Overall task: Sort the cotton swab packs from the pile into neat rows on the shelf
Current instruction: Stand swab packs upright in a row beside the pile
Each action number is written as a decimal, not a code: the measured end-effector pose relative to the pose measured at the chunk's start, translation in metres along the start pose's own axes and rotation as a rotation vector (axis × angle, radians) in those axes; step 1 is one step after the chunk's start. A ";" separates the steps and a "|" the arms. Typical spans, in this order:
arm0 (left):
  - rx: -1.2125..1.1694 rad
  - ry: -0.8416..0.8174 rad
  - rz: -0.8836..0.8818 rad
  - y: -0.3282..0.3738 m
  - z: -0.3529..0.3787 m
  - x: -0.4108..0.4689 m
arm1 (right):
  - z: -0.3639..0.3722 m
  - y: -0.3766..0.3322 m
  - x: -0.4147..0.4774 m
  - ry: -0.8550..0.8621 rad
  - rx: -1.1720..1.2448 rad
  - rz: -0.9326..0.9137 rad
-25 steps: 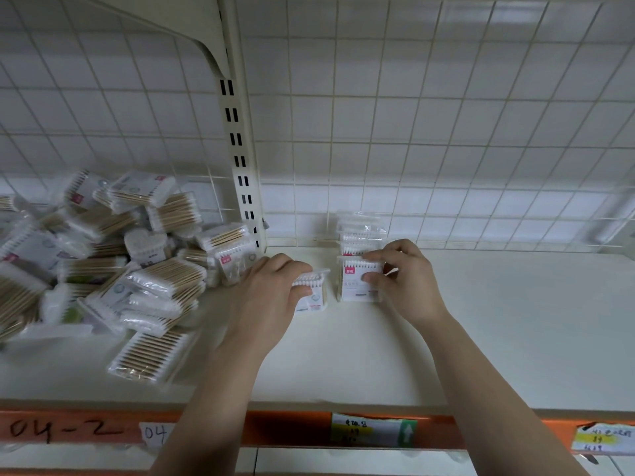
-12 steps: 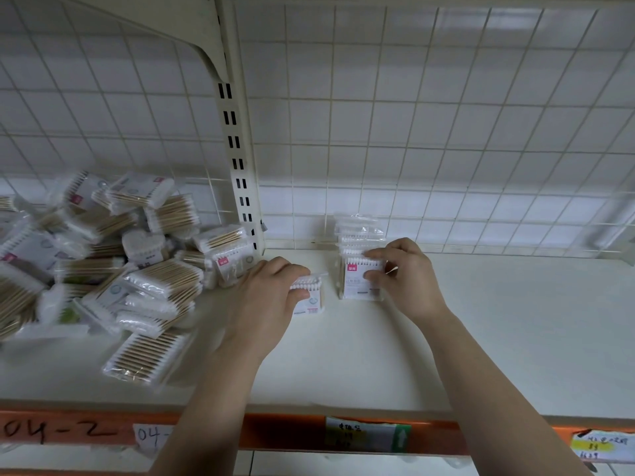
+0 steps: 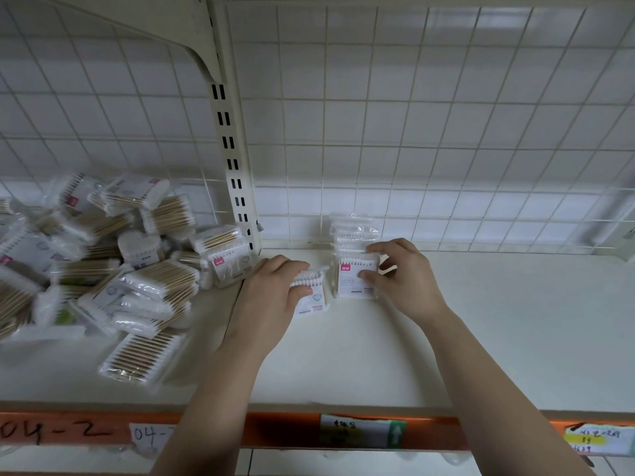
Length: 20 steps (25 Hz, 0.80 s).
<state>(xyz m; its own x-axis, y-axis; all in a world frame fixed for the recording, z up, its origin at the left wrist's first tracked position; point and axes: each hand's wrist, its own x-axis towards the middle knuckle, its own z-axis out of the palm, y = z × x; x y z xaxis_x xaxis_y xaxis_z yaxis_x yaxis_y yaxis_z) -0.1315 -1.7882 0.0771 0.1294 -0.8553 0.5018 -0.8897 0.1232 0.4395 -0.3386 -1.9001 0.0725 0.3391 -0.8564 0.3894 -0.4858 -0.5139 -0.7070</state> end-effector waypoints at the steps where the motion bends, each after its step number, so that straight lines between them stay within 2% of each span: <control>1: -0.004 0.007 0.001 0.002 0.001 0.001 | -0.002 0.001 -0.001 -0.005 -0.006 -0.001; 7: -0.047 -0.030 0.036 0.021 0.009 0.008 | -0.021 0.013 -0.011 -0.057 -0.032 0.071; 13: -0.080 -0.028 0.088 0.039 0.027 0.020 | -0.032 0.041 -0.018 -0.118 -0.207 0.136; 20: -0.066 -0.055 0.083 0.050 0.039 0.031 | -0.025 0.057 -0.025 -0.078 -0.290 0.081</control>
<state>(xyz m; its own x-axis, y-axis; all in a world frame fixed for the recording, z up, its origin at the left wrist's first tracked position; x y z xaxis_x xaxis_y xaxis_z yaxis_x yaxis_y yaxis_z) -0.1891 -1.8287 0.0855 0.0305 -0.8671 0.4973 -0.8653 0.2261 0.4473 -0.3947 -1.9093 0.0370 0.3452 -0.8943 0.2848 -0.7197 -0.4470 -0.5312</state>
